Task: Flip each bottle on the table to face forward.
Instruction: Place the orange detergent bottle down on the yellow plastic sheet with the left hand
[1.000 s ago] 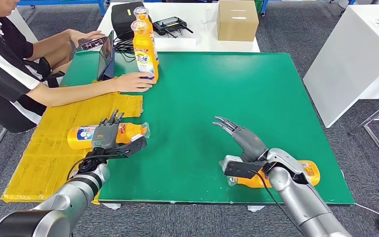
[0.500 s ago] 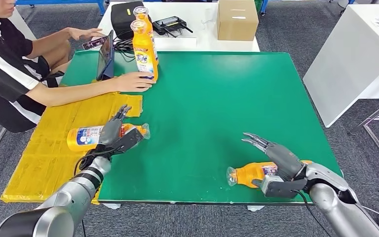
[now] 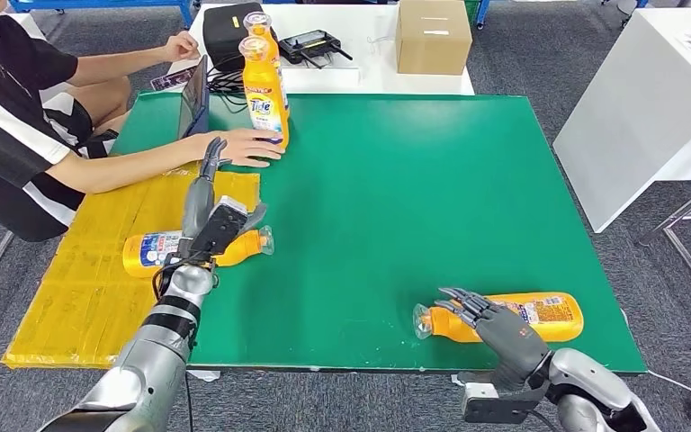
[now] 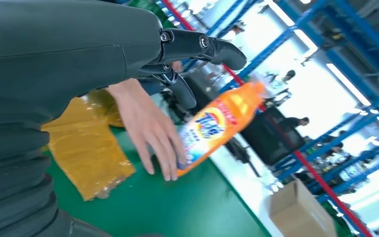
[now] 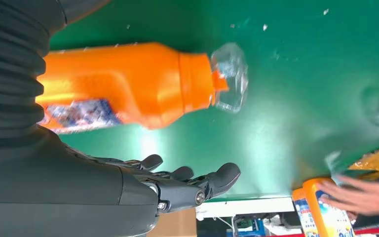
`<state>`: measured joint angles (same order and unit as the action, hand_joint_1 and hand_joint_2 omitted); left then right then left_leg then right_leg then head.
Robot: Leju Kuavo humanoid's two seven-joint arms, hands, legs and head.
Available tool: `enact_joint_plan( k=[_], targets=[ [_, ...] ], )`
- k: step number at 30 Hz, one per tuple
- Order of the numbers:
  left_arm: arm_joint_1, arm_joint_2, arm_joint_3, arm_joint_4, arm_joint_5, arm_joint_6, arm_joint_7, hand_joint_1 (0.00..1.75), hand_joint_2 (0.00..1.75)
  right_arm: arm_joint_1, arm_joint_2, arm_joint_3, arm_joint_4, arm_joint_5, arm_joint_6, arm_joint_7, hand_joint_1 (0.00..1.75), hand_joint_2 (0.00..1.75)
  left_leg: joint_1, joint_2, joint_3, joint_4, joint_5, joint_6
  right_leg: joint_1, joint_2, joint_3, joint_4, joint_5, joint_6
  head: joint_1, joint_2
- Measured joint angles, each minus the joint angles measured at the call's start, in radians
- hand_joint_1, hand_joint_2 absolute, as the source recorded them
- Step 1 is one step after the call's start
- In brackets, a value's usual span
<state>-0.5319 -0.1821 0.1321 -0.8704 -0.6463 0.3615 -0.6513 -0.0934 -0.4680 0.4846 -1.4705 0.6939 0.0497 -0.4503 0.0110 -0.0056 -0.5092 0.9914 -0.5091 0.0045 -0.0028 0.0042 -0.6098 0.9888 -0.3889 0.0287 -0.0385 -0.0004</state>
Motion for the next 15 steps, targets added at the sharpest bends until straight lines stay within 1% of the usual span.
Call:
enact_joint_plan(
  k=[6,15],
  targets=[
    [0.041,-0.009,-0.043,-0.098,0.041,0.006,0.006,0.0,1.75,0.023,0.036,-0.002,0.038,0.088,-0.069,0.056,0.0,1.75,0.0,0.001,0.0,0.0,0.0,0.0,0.0,0.0,0.0,0.0,0.0,0.0,0.0,0.0],
    [0.068,-0.009,-0.059,-0.163,0.08,-0.018,0.009,0.0,1.75,0.028,0.104,-0.03,0.117,0.215,-0.154,0.131,0.0,1.75,0.0,0.001,0.0,0.0,0.0,0.0,0.0,0.0,0.0,0.0,0.0,0.0,0.0,0.0]
  ],
)
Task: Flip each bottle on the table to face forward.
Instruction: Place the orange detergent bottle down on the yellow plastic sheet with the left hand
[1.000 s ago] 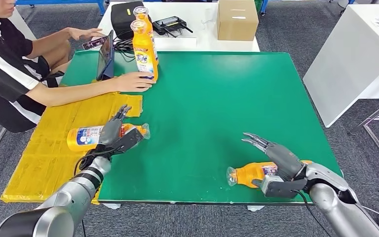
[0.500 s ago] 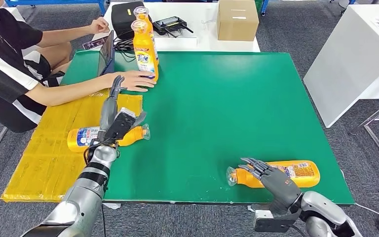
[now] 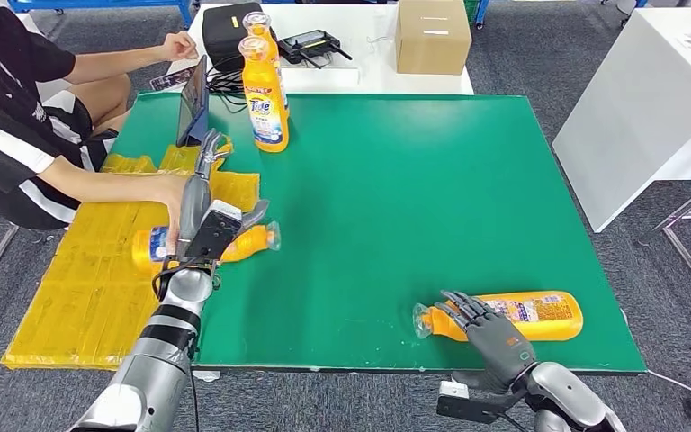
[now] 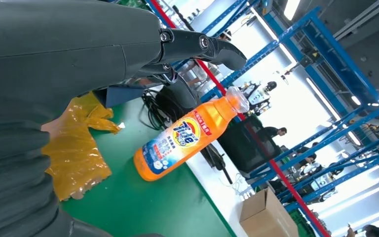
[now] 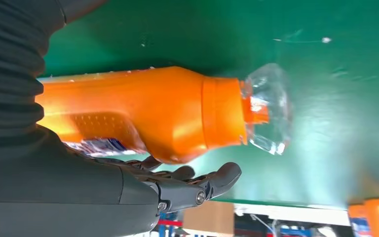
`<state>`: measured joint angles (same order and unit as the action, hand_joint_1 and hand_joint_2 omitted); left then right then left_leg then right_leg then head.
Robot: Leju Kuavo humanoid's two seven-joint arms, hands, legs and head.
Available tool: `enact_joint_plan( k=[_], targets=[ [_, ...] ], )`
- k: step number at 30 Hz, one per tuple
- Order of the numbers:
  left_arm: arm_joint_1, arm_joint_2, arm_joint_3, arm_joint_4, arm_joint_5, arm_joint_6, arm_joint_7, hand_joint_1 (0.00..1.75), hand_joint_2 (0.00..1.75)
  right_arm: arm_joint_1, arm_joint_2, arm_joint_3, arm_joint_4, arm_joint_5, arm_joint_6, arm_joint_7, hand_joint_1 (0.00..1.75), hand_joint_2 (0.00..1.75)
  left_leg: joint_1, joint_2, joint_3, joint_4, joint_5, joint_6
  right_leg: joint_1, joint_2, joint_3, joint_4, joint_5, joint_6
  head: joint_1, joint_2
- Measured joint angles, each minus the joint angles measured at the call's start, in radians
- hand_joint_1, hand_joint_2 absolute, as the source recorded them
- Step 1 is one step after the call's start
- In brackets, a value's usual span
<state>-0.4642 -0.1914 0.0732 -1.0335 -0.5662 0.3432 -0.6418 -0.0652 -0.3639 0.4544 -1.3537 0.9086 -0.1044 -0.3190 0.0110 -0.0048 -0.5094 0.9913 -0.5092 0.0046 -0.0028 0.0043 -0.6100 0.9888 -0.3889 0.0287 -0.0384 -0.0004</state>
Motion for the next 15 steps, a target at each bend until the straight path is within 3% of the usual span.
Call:
enact_joint_plan(
  k=[15],
  targets=[
    [0.019,0.0,0.0,-0.024,0.013,-0.015,-0.002,0.0,1.75,-0.03,0.06,-0.114,0.081,0.086,-0.04,0.05,0.0,1.75,0.0,0.0,0.0,0.0,0.0,0.0,0.0,0.0,0.0,0.0,0.0,0.0,0.0,0.0]
  ],
)
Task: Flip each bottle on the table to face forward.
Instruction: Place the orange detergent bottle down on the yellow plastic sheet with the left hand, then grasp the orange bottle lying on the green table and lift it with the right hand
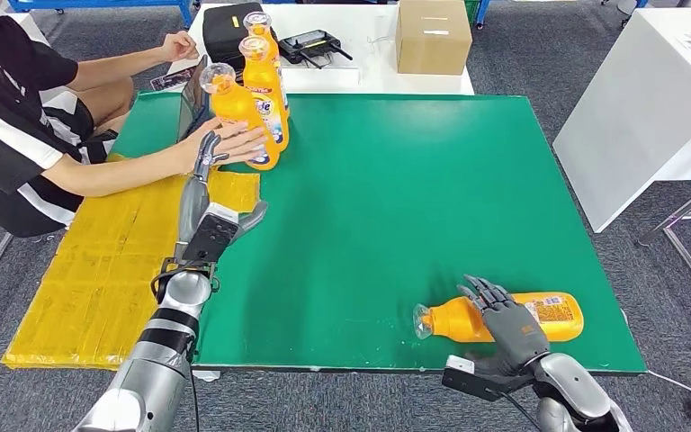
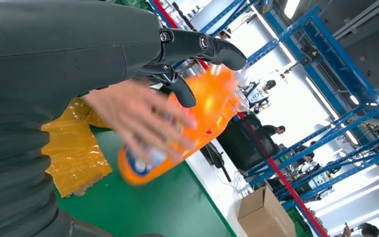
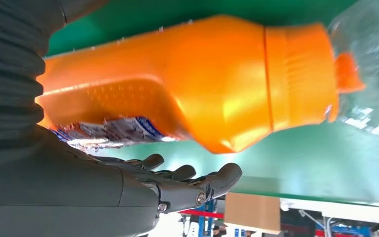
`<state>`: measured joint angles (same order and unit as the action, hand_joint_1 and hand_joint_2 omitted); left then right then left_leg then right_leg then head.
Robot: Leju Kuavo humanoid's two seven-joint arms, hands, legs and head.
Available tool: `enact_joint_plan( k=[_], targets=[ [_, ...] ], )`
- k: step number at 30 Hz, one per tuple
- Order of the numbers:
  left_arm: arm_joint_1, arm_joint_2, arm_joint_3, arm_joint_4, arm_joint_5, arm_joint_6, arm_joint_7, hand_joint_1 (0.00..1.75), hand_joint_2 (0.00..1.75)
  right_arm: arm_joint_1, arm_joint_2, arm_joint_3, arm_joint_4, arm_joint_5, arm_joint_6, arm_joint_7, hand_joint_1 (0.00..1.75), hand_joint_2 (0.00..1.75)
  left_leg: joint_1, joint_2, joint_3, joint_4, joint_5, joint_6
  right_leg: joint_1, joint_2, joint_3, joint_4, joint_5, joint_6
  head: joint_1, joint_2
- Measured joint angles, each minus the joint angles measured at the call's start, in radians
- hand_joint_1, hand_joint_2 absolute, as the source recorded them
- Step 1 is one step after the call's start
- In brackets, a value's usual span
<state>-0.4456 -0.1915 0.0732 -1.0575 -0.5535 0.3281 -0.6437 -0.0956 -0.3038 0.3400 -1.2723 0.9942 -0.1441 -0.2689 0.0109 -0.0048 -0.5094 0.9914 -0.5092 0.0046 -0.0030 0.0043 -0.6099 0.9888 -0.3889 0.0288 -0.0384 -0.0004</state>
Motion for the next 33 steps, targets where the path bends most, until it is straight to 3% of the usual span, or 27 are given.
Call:
enact_joint_plan(
  k=[12,25,33],
  targets=[
    [0.007,0.0,0.0,0.0,0.001,-0.005,-0.001,0.0,1.75,-0.028,0.027,-0.043,0.048,0.027,-0.004,0.024,0.0,1.75,0.0,0.0,0.0,0.0,0.0,0.0,0.0,0.0,0.0,0.0,0.0,0.0,0.0,0.0],
    [0.005,-0.002,-0.007,0.0,0.018,-0.014,-0.013,0.0,1.75,-0.192,0.022,-0.083,0.297,0.113,-0.013,0.082,0.0,1.75,-0.001,0.001,0.005,0.0,0.0,0.0,0.0,0.002,0.003,0.0,0.0,0.0,0.0,0.0],
    [0.005,-0.002,-0.01,0.0,0.019,-0.015,-0.014,0.0,1.75,-0.225,0.022,-0.09,0.353,0.116,-0.014,0.083,0.0,1.75,-0.001,0.001,0.009,0.0,0.0,0.0,0.0,0.002,0.007,-0.001,0.0,0.0,0.0,0.0]
  ],
)
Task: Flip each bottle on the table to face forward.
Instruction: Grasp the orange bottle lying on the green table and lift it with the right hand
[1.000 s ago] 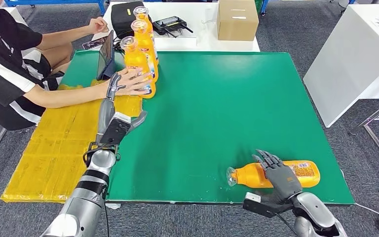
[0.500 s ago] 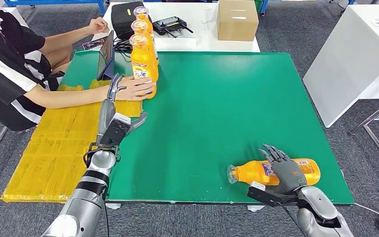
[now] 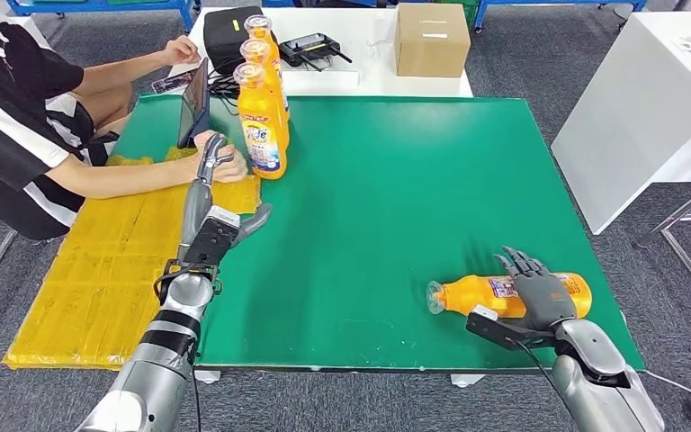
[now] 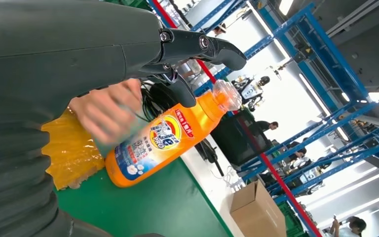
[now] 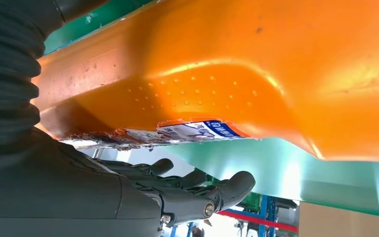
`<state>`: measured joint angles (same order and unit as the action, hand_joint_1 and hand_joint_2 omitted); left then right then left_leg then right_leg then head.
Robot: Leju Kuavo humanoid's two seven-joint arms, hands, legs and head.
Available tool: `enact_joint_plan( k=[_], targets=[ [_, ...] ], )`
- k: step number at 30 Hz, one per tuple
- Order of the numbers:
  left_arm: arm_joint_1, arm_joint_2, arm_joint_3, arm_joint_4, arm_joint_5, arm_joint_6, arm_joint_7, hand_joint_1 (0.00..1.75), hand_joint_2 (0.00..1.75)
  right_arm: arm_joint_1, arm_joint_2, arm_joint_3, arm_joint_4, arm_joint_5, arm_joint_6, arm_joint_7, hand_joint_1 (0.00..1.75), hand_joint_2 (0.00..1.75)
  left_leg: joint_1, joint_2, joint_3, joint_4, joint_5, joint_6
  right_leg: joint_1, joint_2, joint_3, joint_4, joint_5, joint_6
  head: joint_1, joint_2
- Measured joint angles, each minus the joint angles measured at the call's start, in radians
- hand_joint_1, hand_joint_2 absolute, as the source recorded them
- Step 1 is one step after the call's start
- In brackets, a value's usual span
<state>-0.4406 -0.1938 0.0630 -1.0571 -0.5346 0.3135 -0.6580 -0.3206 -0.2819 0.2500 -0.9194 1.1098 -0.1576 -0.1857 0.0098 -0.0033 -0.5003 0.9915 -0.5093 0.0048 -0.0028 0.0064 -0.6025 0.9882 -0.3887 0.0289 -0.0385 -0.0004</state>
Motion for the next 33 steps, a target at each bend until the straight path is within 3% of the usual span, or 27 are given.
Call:
enact_joint_plan(
  k=[2,4,5,9,10,13,24,33],
  targets=[
    [0.0,0.0,0.0,0.0,0.001,-0.002,0.0,0.0,1.75,-0.004,0.0,0.0,0.007,0.002,0.0,0.002,0.01,1.75,0.0,0.0,0.001,0.0,0.0,0.0,0.0,0.0,0.001,0.0,0.0,0.0,0.0,0.0],
    [0.0,0.0,0.0,0.0,0.003,-0.006,0.0,0.0,1.75,-0.008,-0.003,-0.002,0.015,0.005,0.002,0.006,0.15,1.75,0.0,0.0,0.002,0.0,0.0,0.0,0.0,0.0,0.002,0.0,0.0,0.0,0.0,0.0],
    [-0.001,0.0,-0.001,0.0,0.004,-0.008,0.0,0.0,1.75,-0.011,-0.005,-0.003,0.021,0.006,0.004,0.007,0.31,1.75,0.0,0.0,0.002,0.0,0.0,0.0,0.0,0.0,0.002,0.0,0.0,0.0,0.0,0.0],
    [-0.005,0.0,-0.004,0.006,0.01,-0.012,0.0,0.0,1.75,-0.025,-0.022,-0.01,0.052,0.009,0.019,0.008,1.31,1.75,-0.001,0.0,0.003,0.0,0.0,0.0,0.0,0.0,0.004,0.0,0.0,0.0,0.0,0.0],
    [-0.006,0.0,-0.005,0.008,0.012,-0.012,0.0,0.0,1.75,-0.028,-0.028,-0.011,0.061,0.011,0.021,0.008,1.47,1.75,-0.001,-0.001,0.003,0.0,0.0,0.0,0.0,0.0,0.004,0.0,0.0,0.0,0.0,0.0],
    [-0.01,-0.001,-0.006,0.015,0.017,-0.012,-0.003,0.0,1.75,-0.04,-0.039,-0.015,0.088,0.015,0.029,0.004,1.69,1.75,-0.001,0.0,0.003,0.0,0.0,0.0,0.0,0.0,0.004,0.0,0.0,0.0,0.0,0.0],
    [-0.034,-0.008,-0.02,0.049,0.029,-0.009,-0.01,0.0,1.75,-0.126,-0.036,-0.016,0.195,0.017,0.027,-0.032,1.75,1.75,-0.001,0.0,0.003,0.0,0.0,0.0,0.0,0.0,0.004,0.0,0.0,0.0,0.0,0.0],
    [-0.033,-0.019,-0.033,0.05,0.032,-0.012,0.003,0.0,1.75,-0.164,0.05,0.003,0.224,0.057,-0.042,0.013,1.75,1.75,0.001,0.001,0.001,0.0,0.0,0.0,0.0,0.002,0.004,0.0,0.0,0.0,0.0,0.0]
  ],
)
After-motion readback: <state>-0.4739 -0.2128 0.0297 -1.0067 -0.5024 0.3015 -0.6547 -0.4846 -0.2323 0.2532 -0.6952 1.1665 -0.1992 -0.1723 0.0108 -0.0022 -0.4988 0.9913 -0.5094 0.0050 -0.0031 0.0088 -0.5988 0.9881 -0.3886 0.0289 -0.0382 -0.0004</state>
